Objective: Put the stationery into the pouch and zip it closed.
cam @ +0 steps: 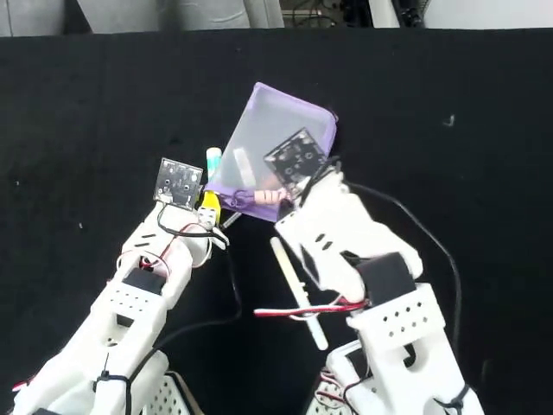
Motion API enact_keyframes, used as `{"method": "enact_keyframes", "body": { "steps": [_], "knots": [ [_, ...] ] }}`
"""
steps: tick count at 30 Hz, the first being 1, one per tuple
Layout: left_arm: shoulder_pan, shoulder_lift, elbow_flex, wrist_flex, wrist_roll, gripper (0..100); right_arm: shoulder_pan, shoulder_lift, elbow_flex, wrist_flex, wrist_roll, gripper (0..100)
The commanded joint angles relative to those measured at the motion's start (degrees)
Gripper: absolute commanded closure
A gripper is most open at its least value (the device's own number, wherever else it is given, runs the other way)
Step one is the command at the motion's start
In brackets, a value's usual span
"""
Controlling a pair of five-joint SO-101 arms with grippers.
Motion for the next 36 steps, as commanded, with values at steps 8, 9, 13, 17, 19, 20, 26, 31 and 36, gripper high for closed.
{"method": "enact_keyframes", "body": {
  "steps": [8, 9, 13, 17, 19, 20, 26, 31, 36],
  "knots": [
    [-0.04, -0.35, -2.95, -0.97, 0.0, 97, -4.75, 21.76, -15.34, 0.0, 3.87, 77.2],
    [-0.04, -0.35, -2.95, -0.97, 0.0, 97, -5.1, 22.81, -16.57, 0.09, 4.31, 77.2],
    [-0.04, -0.35, -2.95, -0.97, 0.0, 97, -5.19, 26.68, -19.21, 1.93, 4.66, 77.2],
    [-0.04, -0.35, -2.95, -0.97, 0.0, 97, -5.27, 29.76, -19.12, 2.29, 8.35, 77.2],
    [-0.04, -0.35, -2.95, -0.97, 0.0, 97, -5.27, 30.73, -19.56, 4.13, 9.76, 77.2],
    [-0.04, -0.35, -2.95, -0.97, 0.0, 97, -5.36, 30.9, -19.56, 4.75, 10.46, 77.2],
    [-0.04, -0.35, -2.95, -0.97, 0.0, 97, -5.19, 31.52, -18.95, 4.31, 11.43, 77.3],
    [-0.04, -0.35, -2.95, -0.97, 0.0, 97, -5.1, 35.12, -18.24, 0.35, 11.43, 77.3],
    [-0.04, -0.35, -2.95, -0.97, 0.0, 97, -5.19, 36.7, -18.59, -0.35, 11.08, 77.5]
  ]
}}
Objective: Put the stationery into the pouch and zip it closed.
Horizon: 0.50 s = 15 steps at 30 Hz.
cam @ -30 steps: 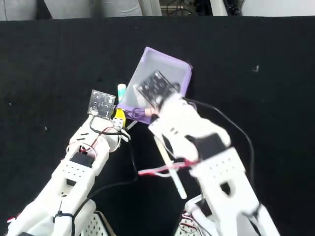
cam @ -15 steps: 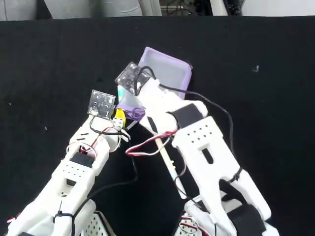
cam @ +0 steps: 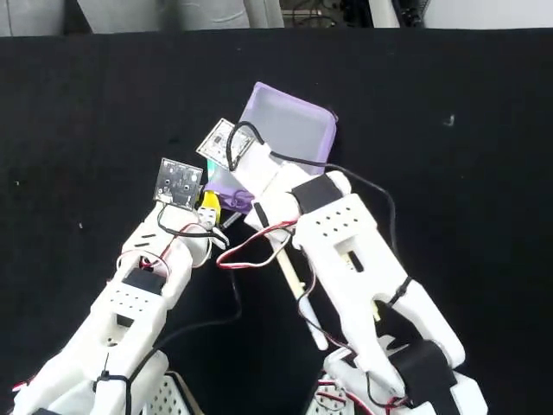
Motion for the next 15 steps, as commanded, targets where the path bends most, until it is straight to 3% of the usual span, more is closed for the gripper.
{"method": "enact_keyframes", "body": {
  "steps": [1, 8, 15],
  "knots": [
    [-0.04, -0.35, -2.95, -0.97, 0.0, 97, -0.62, -0.4, -2.33, -1.76, 0.09, 78.6],
    [-0.04, -0.35, -2.95, -0.97, 0.0, 97, -0.44, -1.36, -2.42, -2.55, 0.44, 99.0],
    [-0.04, -0.35, -2.95, -0.97, 0.0, 97, 3.78, -1.54, -2.24, -4.22, 0.0, 98.8]
  ]
}}
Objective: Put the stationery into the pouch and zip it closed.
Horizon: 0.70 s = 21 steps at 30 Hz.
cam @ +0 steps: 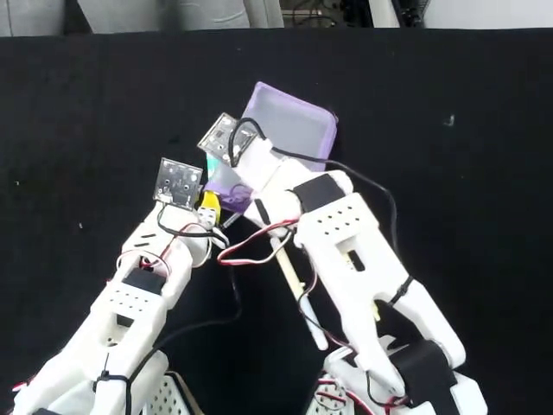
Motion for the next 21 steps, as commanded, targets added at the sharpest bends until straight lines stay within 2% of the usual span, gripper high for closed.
{"method": "enact_keyframes", "body": {
  "steps": [1, 8, 11, 21],
  "knots": [
    [-0.04, -0.35, -3.03, -0.97, 0.0, 97, 3.6, -1.71, -2.24, -0.88, -0.18, 98.8],
    [-0.22, -0.35, -3.03, -0.97, 0.0, 97, 5.89, -1.89, -3.12, 4.66, 0.35, 98.8],
    [-0.48, -0.35, -3.03, -0.97, 0.0, 97, 5.71, -3.3, -4.09, 9.32, 3.16, 98.8],
    [-0.48, -0.35, -3.03, -0.97, 0.0, 97, 10.64, -20.18, -3.82, 20.92, 4.75, 98.8]
  ]
}}
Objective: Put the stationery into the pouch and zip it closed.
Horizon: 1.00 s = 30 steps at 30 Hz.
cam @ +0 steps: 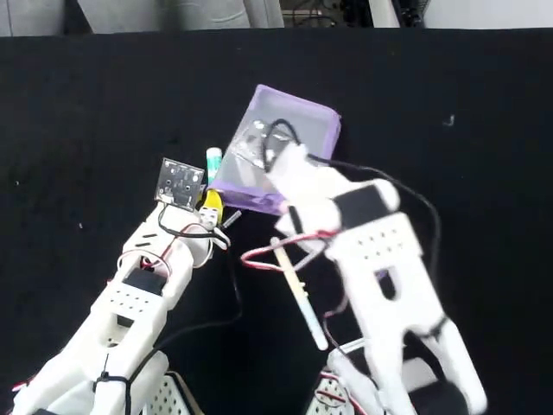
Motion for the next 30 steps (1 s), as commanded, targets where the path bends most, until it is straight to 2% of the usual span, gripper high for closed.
{"method": "enact_keyframes", "body": {
  "steps": [1, 19, 30],
  "knots": [
    [-0.84, -0.26, -2.95, -0.97, 0.0, 97, 5.27, -8.31, -1.89, 3.87, 2.55, 98.8],
    [-0.92, -0.26, -2.95, -0.97, 0.0, 97, 22.33, -15.08, 7.78, 4.57, 7.91, 98.8],
    [-0.92, -0.26, -2.95, -0.88, 0.0, 97, 24.88, -25.1, 9.1, 12.22, 11.96, 98.8]
  ]
}}
